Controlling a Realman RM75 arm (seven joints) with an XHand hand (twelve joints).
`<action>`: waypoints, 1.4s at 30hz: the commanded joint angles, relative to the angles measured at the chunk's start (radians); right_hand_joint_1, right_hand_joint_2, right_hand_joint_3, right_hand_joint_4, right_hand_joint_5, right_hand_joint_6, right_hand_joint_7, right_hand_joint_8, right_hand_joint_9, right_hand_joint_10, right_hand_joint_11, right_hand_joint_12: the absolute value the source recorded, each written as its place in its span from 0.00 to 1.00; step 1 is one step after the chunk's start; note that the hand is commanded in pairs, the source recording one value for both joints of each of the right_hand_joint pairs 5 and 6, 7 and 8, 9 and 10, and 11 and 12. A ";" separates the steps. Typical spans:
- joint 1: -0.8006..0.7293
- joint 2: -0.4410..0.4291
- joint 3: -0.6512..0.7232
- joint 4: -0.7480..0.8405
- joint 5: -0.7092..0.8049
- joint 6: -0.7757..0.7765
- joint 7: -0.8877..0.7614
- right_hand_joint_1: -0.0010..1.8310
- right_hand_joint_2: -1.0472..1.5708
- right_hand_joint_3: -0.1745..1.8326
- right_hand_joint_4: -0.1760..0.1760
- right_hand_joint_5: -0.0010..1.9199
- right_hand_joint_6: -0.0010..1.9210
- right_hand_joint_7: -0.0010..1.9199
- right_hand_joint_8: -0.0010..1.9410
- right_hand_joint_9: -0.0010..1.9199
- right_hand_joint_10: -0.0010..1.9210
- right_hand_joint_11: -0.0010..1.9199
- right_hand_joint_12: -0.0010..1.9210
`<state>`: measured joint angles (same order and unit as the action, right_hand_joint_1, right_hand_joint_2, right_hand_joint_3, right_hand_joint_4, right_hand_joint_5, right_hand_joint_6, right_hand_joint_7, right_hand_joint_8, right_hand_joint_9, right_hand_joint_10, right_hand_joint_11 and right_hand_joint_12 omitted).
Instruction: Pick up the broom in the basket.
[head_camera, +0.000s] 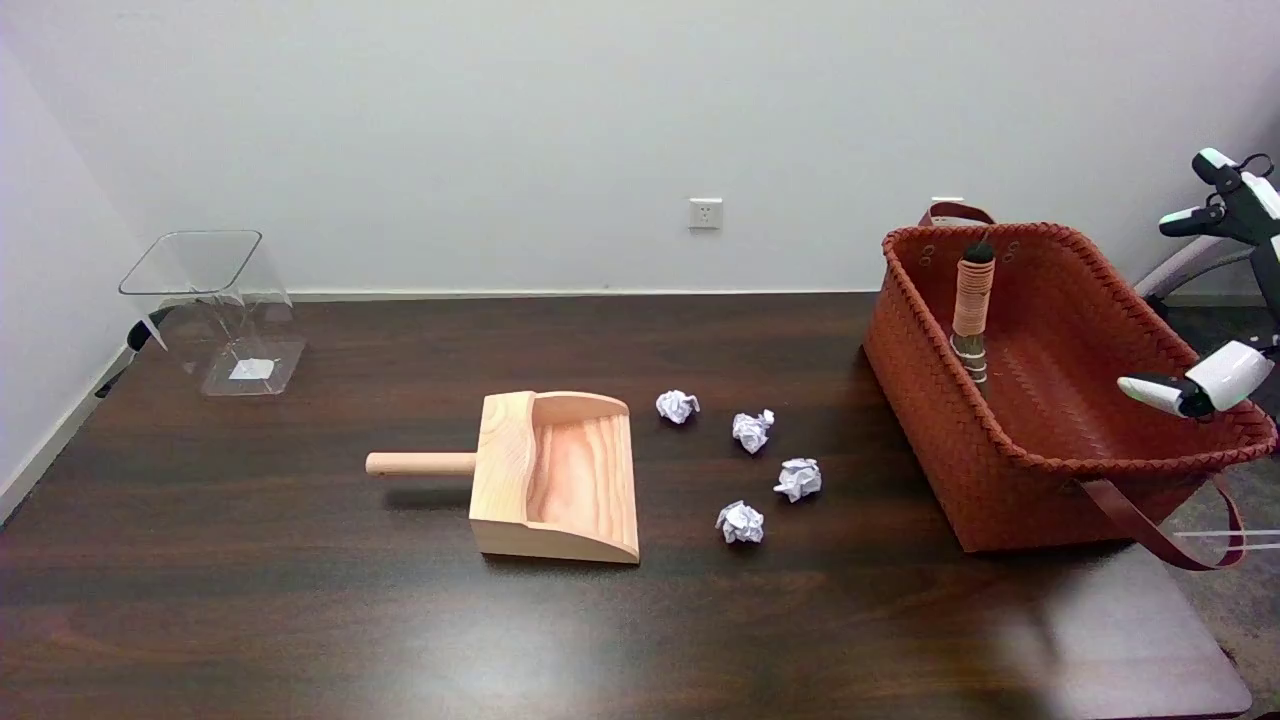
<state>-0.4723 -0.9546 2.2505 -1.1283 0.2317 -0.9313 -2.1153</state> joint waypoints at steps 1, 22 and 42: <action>0.011 0.012 0.005 0.044 0.006 0.010 -0.012 0.69 0.19 0.71 0.50 0.08 0.08 0.33 0.33 0.29 0.28 0.25 0.25; -0.063 -0.009 -0.052 -0.013 0.124 -0.029 0.238 0.68 0.18 0.69 0.50 0.03 0.03 0.32 0.31 0.30 0.30 0.28 0.28; 0.145 0.105 -0.511 -0.082 0.268 0.007 0.591 0.67 0.19 0.72 0.50 0.07 0.07 0.31 0.30 0.26 0.26 0.26 0.26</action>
<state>-0.4837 -0.9352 2.0612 -1.1757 0.3892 -0.9482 -1.7583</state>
